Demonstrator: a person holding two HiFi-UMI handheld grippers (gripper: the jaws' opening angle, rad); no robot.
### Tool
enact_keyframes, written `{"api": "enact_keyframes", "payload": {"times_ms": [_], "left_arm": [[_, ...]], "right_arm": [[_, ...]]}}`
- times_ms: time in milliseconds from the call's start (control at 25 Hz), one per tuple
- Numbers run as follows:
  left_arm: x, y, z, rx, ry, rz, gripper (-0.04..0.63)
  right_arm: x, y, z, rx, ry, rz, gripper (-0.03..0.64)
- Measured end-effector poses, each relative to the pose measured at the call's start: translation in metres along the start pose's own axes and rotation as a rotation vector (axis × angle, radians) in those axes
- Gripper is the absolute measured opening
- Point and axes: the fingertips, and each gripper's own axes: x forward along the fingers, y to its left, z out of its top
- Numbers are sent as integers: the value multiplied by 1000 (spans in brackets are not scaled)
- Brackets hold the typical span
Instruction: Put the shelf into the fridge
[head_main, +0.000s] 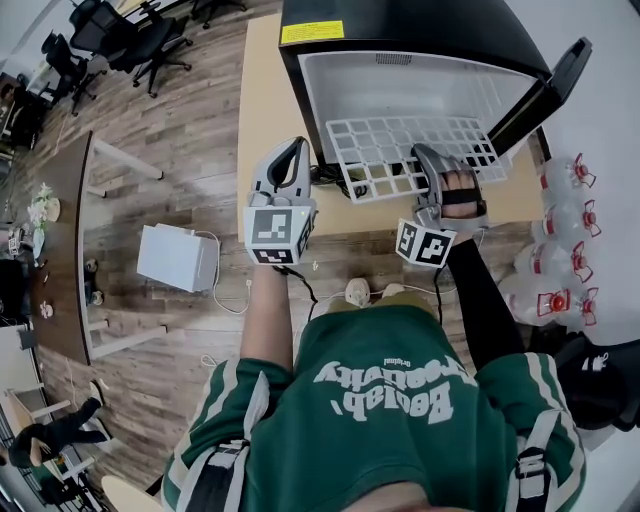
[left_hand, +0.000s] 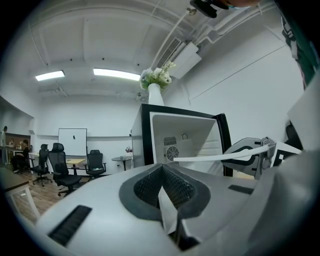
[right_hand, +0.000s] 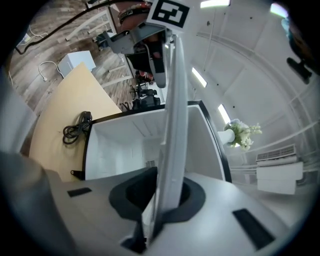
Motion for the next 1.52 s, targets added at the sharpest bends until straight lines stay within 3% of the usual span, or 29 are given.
{"api": "enact_keyframes", "payload": {"times_ms": [200, 440, 1120, 1520], "left_arm": [[-4, 4, -2, -15, 9, 4, -6], [-4, 6, -9, -25, 16, 7, -6], [-18, 13, -9, -66, 6, 8, -6], [-18, 5, -16, -68, 20, -9, -6]], "right_arm": [[-4, -13, 6, -38, 30, -56, 35], [3, -4, 9, -97, 66, -58, 35], [33, 26, 11, -170, 88, 29, 32], [36, 34, 10, -196, 101, 36, 34]]}}
